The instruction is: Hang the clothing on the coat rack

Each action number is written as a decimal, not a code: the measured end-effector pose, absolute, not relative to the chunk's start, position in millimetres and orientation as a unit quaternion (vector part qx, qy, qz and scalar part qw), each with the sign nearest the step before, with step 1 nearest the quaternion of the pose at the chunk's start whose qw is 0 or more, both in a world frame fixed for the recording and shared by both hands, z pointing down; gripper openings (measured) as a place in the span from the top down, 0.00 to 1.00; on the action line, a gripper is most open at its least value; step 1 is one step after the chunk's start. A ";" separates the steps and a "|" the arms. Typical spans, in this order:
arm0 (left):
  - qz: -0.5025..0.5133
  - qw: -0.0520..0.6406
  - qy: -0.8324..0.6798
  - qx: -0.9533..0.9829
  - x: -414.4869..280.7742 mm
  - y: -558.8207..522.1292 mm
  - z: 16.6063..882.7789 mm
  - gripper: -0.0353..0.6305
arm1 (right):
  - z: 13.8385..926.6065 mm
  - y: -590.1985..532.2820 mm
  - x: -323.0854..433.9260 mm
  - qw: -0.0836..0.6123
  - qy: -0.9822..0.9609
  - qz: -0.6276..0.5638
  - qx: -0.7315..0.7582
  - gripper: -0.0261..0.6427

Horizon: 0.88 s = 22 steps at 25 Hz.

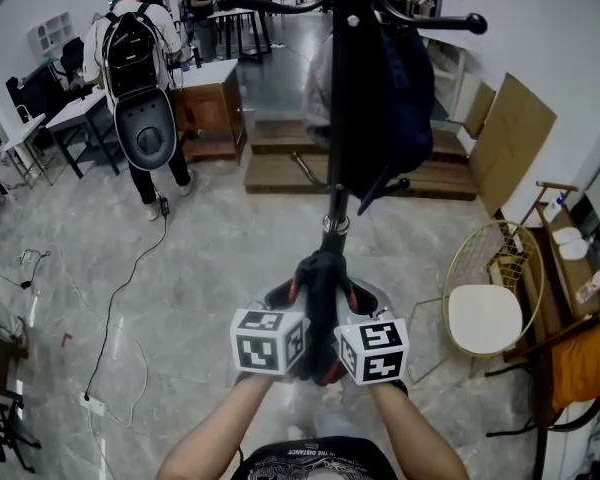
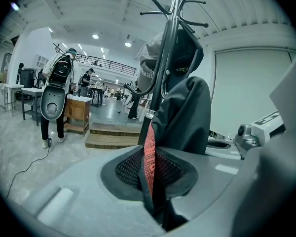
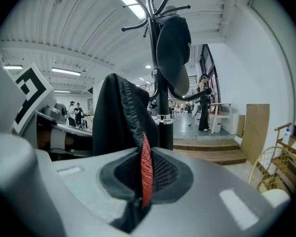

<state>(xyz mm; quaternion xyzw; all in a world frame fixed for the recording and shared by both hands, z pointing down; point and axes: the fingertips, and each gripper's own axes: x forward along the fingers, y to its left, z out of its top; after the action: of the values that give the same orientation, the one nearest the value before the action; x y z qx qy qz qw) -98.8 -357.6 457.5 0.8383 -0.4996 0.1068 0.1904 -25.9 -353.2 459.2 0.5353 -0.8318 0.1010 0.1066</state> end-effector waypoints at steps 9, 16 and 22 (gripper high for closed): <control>0.108 0.188 -0.496 0.841 -96.4 -352.7 458.4 0.90 | 457.7 -347.9 -27.5 0.110 -0.833 0.095 0.534 0.91; 0.108 0.188 -0.493 0.843 -94.9 -350.7 459.3 0.90 | 456.4 -344.1 -27.0 0.110 -0.833 0.088 0.536 0.89; 0.107 0.188 -0.494 0.842 -96.7 -347.5 459.8 0.89 | 456.6 -340.8 -26.7 0.113 -0.830 0.084 0.540 0.87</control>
<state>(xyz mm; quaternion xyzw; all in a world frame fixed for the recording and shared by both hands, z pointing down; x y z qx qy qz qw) -96.7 -347.5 459.8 0.8420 -0.4941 0.1069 0.1884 -26.7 -340.8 456.6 0.5396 -0.8300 0.0842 0.1134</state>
